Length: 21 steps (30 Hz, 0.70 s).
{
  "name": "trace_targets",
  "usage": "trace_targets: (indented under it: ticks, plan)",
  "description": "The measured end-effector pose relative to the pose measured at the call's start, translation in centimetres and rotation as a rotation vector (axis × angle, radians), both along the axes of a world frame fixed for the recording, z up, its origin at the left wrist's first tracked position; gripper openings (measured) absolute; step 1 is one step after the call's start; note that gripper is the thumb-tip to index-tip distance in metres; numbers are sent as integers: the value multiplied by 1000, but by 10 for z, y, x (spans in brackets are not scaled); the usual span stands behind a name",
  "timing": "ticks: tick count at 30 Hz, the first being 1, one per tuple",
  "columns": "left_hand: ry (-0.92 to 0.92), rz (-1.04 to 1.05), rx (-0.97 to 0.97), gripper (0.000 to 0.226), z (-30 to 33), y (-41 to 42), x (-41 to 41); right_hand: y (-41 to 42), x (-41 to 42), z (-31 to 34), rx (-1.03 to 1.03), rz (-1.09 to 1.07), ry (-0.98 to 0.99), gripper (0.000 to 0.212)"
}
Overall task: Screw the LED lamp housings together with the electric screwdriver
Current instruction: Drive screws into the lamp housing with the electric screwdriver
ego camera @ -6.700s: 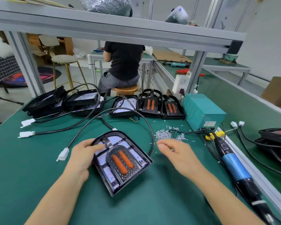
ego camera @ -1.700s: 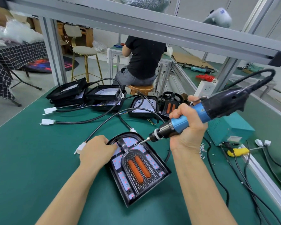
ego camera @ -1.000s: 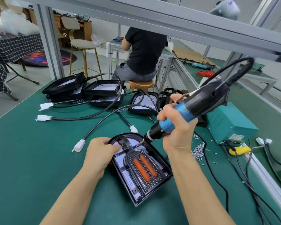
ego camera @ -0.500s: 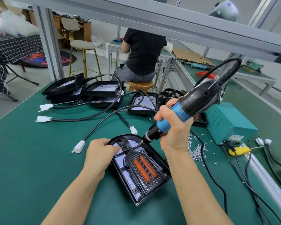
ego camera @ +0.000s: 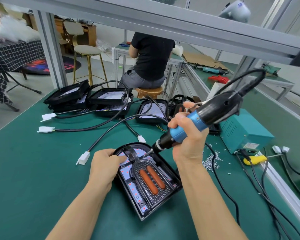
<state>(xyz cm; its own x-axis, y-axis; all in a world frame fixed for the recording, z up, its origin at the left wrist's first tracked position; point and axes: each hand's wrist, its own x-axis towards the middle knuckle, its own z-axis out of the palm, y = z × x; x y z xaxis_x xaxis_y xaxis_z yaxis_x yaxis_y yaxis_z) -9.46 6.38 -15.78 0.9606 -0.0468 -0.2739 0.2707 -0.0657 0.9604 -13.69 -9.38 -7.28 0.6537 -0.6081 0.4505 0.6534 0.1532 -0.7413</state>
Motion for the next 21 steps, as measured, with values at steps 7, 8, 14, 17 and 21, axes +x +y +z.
trace_targets:
  ticks: [7,8,14,17,21]
  plan:
    - [-191,51,111,19,1,-4,-5,-32,-14,15,200,-73,-85,29]
    - [-253,60,228,20,1,-4,-5,-38,-18,17,204,-85,-97,28]
    - [-385,27,610,31,5,-8,-10,-70,-49,24,182,-222,-98,25]
    - [-346,3,607,31,10,-5,-11,-84,-64,27,163,-301,-89,26]
    - [-628,127,686,27,35,-14,-18,-98,-85,27,170,-303,-86,24]
